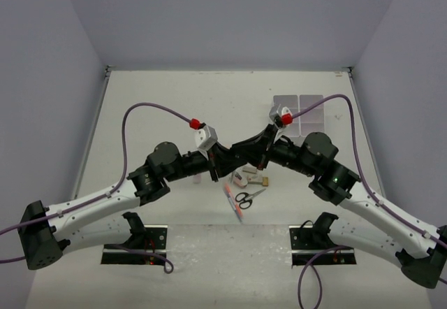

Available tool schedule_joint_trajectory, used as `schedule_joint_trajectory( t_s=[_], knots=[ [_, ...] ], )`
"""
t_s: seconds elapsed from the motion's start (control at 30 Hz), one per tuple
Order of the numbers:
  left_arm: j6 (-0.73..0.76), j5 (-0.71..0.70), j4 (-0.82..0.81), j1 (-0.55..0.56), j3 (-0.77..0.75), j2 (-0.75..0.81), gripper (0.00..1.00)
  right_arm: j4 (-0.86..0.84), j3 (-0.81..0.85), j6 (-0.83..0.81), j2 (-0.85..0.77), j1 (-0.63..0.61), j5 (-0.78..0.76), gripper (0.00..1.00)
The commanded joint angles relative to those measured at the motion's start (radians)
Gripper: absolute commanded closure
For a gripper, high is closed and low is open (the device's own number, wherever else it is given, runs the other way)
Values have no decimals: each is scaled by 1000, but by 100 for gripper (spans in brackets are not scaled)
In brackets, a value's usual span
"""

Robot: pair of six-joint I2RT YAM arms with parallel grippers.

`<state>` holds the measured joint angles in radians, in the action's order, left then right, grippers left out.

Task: Sort the stationery into containers
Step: Place the pen in the storage box.

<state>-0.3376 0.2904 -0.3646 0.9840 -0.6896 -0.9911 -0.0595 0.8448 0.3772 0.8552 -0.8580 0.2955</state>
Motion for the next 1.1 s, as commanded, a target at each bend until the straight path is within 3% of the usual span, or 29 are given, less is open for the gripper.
schedule_joint_trajectory(
  t_s=[0.0, 0.03, 0.1, 0.2, 0.33, 0.5, 0.63, 0.77, 1.07],
  knots=[
    [-12, -136, 82, 3, -62, 31, 27, 19, -17, -16, -20, -1, -282, 100],
    [-15, -178, 120, 2, -66, 39, 13, 22, -19, -31, -23, 0, -335, 100],
    [-22, -282, 214, 2, -78, 61, 0, 31, -18, -75, -25, 6, -452, 100],
    [-69, -512, 446, 2, -110, 117, 0, 70, 18, -137, 24, 59, -535, 100],
    [-109, -664, 640, 1, -141, 196, 0, 62, 52, -149, 83, 197, -562, 100],
    [-87, -651, 807, 2, -185, 292, 0, -61, 111, -201, 189, 354, -654, 100],
    [-48, -613, 876, 2, -163, 369, 0, -147, 145, -207, 227, 454, -637, 100],
    [-23, -614, 895, 2, -114, 418, 0, -220, 180, -295, 282, 481, -726, 100],
    [0, -639, 836, 1, -9, 509, 0, -477, 261, -438, 528, 531, -692, 100]
  ],
)
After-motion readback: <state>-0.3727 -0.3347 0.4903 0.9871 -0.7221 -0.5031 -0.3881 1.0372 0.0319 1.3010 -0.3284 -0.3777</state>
